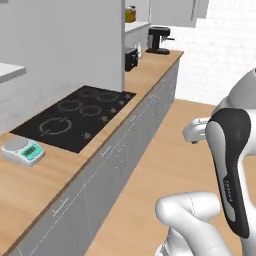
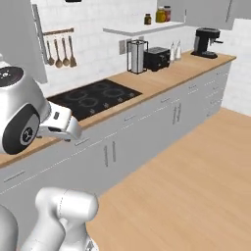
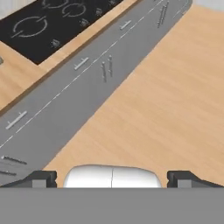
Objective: Gather all objects into one cabinet and sort the glasses and bowls to opposite sides.
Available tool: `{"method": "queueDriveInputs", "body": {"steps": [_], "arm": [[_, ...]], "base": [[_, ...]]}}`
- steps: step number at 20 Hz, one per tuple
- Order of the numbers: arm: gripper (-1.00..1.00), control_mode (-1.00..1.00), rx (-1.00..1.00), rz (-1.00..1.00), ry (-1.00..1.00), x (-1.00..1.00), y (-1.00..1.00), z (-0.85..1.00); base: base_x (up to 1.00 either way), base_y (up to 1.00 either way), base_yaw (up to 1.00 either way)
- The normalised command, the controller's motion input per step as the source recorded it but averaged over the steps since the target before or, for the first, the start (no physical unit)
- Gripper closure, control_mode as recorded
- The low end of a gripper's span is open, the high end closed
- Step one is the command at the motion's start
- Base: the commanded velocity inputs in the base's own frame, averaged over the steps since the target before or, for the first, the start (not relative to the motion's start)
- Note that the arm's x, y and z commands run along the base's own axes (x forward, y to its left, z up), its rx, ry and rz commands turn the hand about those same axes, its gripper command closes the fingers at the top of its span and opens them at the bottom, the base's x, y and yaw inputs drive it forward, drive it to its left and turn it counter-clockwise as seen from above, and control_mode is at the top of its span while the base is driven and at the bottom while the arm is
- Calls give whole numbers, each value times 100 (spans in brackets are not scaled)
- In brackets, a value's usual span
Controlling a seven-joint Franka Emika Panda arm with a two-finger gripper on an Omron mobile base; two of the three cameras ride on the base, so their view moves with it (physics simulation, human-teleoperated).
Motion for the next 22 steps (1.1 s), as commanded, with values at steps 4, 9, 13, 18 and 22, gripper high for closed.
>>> {"method": "queueDriveInputs", "body": {"steps": [4,9,13,18,22], "arm": [[-100,100,0,0,0,0,0,0],[-100,100,0,0,0,0,0,0],[-100,100,0,0,0,0,0,0],[-100,100,0,0,0,0,0,0],[-100,100,0,0,0,0,0,0]], "base": [[0,0,-61],[19,-2,-59],[53,-9,-53],[84,-23,-35],[100,-3,-19]]}}
